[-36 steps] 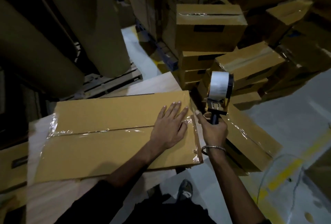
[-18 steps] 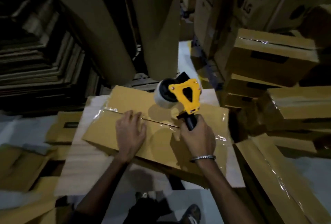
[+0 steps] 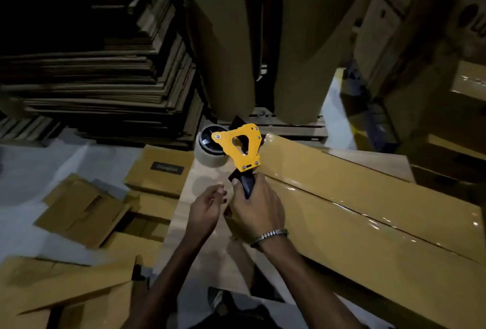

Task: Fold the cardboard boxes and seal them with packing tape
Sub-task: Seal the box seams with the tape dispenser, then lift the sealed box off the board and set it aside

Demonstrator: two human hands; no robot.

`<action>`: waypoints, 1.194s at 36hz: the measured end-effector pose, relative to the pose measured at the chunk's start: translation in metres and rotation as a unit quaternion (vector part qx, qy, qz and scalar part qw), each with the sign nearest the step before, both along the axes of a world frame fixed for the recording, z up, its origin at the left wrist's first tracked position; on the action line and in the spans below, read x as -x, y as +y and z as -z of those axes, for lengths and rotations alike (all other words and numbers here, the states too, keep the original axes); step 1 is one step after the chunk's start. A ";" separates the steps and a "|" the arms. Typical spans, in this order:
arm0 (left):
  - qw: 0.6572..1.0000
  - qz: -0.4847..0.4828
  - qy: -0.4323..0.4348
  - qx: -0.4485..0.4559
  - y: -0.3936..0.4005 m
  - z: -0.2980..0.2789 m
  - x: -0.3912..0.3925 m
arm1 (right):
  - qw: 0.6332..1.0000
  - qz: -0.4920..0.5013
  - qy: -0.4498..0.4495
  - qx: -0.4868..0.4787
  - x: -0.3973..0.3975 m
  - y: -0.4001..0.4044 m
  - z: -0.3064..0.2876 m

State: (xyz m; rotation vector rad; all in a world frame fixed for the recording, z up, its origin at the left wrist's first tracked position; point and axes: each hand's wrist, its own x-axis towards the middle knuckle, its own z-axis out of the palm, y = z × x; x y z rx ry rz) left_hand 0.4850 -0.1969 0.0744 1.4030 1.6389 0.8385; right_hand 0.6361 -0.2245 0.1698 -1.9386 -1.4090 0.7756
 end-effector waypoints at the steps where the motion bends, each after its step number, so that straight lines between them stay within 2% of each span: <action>1: 1.000 -0.002 0.000 -0.004 0.008 0.004 0.014 | 1.000 -0.001 0.000 0.001 0.015 0.008 0.003; 8: 0.998 -0.013 0.041 0.041 0.052 0.030 0.101 | 0.998 -0.020 0.005 0.057 0.105 0.056 0.031; 14: 0.996 0.014 0.088 0.029 0.069 0.067 0.152 | 0.988 0.017 0.036 0.149 0.161 0.087 0.093; 22: 0.990 0.033 0.102 0.090 0.065 0.122 0.177 | 0.969 0.072 -0.024 0.234 0.188 0.100 0.194; 28: 0.985 0.064 0.108 0.119 0.065 0.138 0.181 | 0.956 0.094 -0.043 0.273 0.192 0.093 0.230; 33: 0.987 0.062 0.113 0.092 0.077 0.129 0.172 | 0.945 0.033 -0.058 0.321 0.184 0.091 0.224; 37: 0.993 0.050 0.090 0.050 0.091 0.104 0.146 | 0.946 -0.022 -0.058 0.319 0.171 0.093 0.198; 40: 0.997 0.064 0.049 0.021 0.101 0.081 0.121 | 0.959 -0.060 -0.033 0.275 0.152 0.090 0.141; 43: 0.996 0.085 0.013 -0.004 0.112 0.063 0.092 | 0.984 -0.067 -0.012 0.165 0.124 0.077 0.073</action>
